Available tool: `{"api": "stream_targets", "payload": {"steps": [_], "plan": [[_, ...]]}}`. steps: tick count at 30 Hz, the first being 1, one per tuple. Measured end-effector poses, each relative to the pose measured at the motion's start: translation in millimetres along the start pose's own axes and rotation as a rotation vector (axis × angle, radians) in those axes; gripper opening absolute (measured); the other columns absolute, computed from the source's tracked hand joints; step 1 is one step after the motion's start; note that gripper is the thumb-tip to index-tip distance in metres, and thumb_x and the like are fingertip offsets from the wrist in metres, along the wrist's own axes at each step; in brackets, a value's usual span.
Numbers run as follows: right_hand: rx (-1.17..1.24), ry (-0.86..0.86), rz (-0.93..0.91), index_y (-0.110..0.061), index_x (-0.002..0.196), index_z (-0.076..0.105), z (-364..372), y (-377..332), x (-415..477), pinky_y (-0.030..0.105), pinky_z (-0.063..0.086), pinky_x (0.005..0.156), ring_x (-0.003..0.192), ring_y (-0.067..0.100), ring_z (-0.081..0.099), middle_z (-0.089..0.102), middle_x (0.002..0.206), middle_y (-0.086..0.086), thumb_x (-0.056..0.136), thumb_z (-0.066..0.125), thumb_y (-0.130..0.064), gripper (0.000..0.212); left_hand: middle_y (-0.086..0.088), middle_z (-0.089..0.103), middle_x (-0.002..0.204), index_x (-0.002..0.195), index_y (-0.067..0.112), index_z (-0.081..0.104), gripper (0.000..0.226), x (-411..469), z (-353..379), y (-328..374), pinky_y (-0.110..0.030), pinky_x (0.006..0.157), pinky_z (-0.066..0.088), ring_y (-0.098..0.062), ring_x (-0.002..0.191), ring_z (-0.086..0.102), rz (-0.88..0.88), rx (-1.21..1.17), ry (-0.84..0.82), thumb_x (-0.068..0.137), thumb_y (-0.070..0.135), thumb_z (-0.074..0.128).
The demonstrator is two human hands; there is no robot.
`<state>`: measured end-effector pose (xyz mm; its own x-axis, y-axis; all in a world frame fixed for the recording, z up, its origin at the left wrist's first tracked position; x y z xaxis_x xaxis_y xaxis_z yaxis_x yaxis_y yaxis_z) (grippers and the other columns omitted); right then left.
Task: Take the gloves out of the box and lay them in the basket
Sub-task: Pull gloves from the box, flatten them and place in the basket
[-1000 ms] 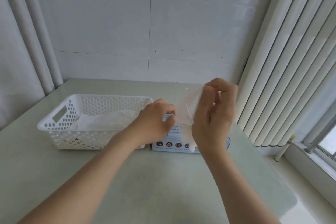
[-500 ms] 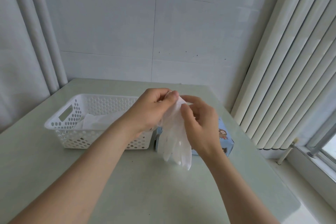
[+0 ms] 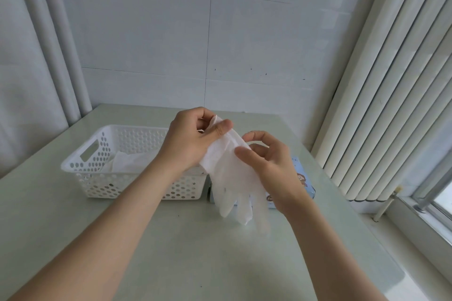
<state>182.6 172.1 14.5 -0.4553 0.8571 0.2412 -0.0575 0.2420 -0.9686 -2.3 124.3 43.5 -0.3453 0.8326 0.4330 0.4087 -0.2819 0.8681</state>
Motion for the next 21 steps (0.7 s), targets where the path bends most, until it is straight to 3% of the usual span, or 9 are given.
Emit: {"api": "stream_targets", "payload": {"steps": [2, 5, 9, 13, 18, 21], "plan": [[-0.046, 0.002, 0.001, -0.019, 0.109, 0.075, -1, 1, 1, 0.053, 0.06, 0.073, 0.091, 0.04, 0.076, 0.078, 0.096, 0.021, 0.099, 0.076, -0.028, 0.014, 0.001, 0.078, 0.082, 0.093, 0.015, 0.074, 0.03, 1, -6, 1, -0.027, 0.063, 0.053, -0.012, 0.071, 0.073, -0.001, -0.013, -0.014, 0.088, 0.045, 0.077], [-0.069, 0.048, -0.005, -0.012, 0.095, 0.08, -4, 4, 4, 0.042, 0.055, 0.072, 0.08, 0.027, 0.074, 0.079, 0.09, 0.017, 0.1, 0.074, -0.029, 0.019, 0.005, 0.078, 0.081, 0.095, 0.018, 0.076, 0.017, 4, -11, 1, -0.018, 0.061, 0.048, -0.006, 0.069, 0.07, 0.038, 0.05, -0.034, 0.095, 0.036, 0.075], [-0.077, 0.103, -0.075, -0.006, 0.095, 0.074, -7, 6, 6, 0.036, 0.055, 0.068, 0.075, 0.017, 0.07, 0.077, 0.09, 0.018, 0.102, 0.072, -0.023, 0.018, 0.007, 0.077, 0.084, 0.096, 0.026, 0.074, 0.013, 7, -14, -5, -0.026, 0.064, 0.049, -0.015, 0.076, 0.068, 0.064, 0.141, -0.007, 0.099, 0.038, 0.069], [-0.072, 0.063, -0.117, -0.011, 0.103, 0.068, -7, 8, 6, 0.04, 0.05, 0.066, 0.073, 0.022, 0.064, 0.074, 0.092, 0.024, 0.104, 0.068, -0.029, 0.018, 0.003, 0.07, 0.088, 0.101, 0.027, 0.07, 0.016, 7, -9, -7, -0.03, 0.071, 0.048, -0.017, 0.077, 0.061, 0.073, 0.187, -0.031, 0.105, 0.038, 0.059], [-0.025, -0.014, -0.056, -0.02, 0.105, 0.071, -3, 9, 6, 0.047, 0.045, 0.067, 0.071, 0.032, 0.055, 0.066, 0.083, 0.026, 0.103, 0.068, -0.039, 0.019, 0.02, 0.059, 0.081, 0.104, 0.019, 0.064, 0.027, 8, -4, -5, -0.018, 0.066, 0.039, 0.005, 0.072, 0.053, 0.005, 0.219, -0.052, 0.113, 0.031, 0.041], [-0.052, -0.092, 0.047, -0.017, 0.105, 0.078, -1, 7, 5, 0.046, 0.057, 0.076, 0.086, 0.032, 0.075, 0.08, 0.096, 0.013, 0.099, 0.074, -0.035, 0.02, 0.022, 0.05, 0.059, 0.099, 0.02, 0.063, 0.026, 10, -9, -1, -0.014, 0.054, 0.035, -0.001, 0.056, 0.045, 0.057, 0.239, -0.056, 0.112, 0.031, 0.043]]}}
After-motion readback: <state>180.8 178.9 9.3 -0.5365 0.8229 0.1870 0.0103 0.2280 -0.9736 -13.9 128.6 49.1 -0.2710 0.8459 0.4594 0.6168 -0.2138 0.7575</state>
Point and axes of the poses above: each hand's wrist, its own x-axis towards the middle knuckle, its own z-axis out of the palm, y = z × x, the point moved 3 cm from there along x, towards the middle knuckle
